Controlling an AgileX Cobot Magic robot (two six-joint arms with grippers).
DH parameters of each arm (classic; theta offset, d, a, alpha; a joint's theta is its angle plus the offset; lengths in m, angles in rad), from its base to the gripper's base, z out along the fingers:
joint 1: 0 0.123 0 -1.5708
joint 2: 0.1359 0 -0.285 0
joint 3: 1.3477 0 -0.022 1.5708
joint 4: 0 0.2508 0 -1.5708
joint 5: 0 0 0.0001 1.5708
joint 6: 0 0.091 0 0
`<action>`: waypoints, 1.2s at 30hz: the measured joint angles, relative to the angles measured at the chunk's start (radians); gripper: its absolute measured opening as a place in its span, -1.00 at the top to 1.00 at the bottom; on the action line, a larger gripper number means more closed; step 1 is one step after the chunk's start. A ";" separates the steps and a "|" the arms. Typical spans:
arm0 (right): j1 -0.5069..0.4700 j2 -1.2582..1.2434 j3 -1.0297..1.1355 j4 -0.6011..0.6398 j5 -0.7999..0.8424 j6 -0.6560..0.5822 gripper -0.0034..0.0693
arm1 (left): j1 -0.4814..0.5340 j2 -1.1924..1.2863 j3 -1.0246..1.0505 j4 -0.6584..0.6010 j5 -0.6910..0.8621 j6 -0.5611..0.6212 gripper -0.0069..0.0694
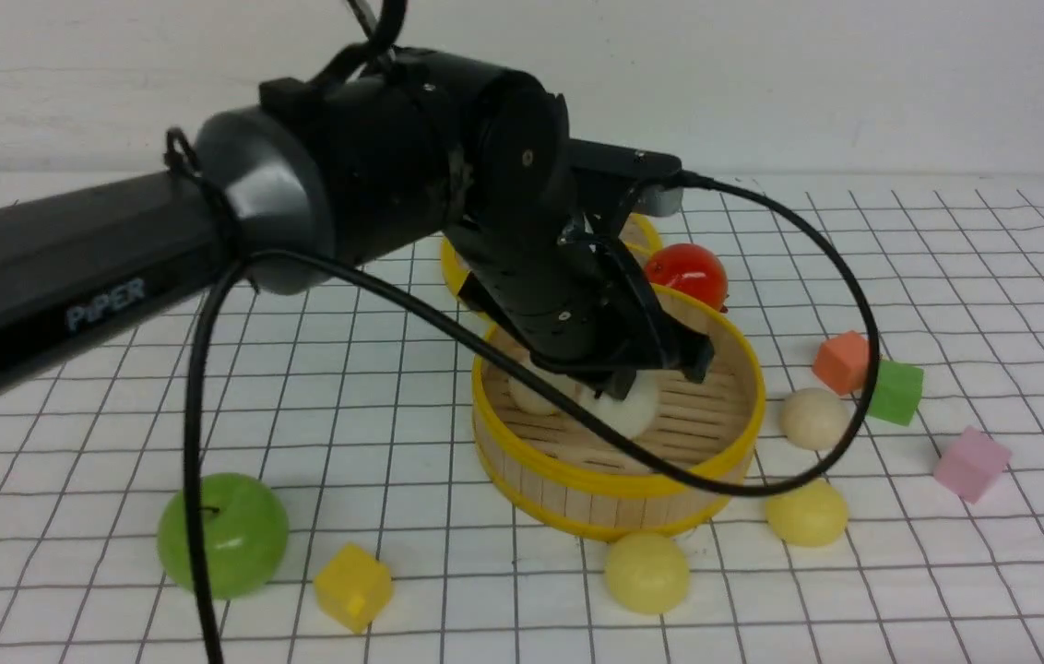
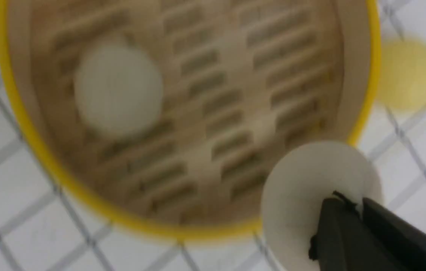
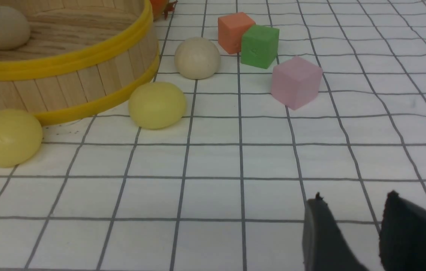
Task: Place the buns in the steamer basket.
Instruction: Use the left arm to put the steamed stuffed bun into the steamer, then use the right arm to grab a steamed stuffed bun
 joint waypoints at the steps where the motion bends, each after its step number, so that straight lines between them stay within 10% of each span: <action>1: 0.000 0.000 0.000 0.000 0.000 0.000 0.25 | 0.002 0.055 -0.024 0.024 -0.070 0.003 0.85; 6: 0.000 0.000 0.000 0.000 0.000 0.000 0.25 | 0.002 0.195 -0.082 0.090 -0.112 0.003 0.68; 17: 0.000 0.000 0.000 0.000 0.000 0.000 0.25 | 0.004 0.102 -0.107 0.116 0.013 -0.043 -0.37; 23: 0.000 0.000 0.000 0.000 0.000 0.000 0.25 | 0.004 -0.165 -0.017 0.139 0.086 -0.110 0.08; 27: 0.000 0.000 0.000 0.000 0.000 0.000 0.25 | 0.004 -0.471 0.290 0.142 -0.032 -0.126 0.83; 36: 0.000 0.000 0.000 0.000 0.000 0.000 0.25 | 0.004 -1.123 1.006 0.108 -0.414 -0.178 0.85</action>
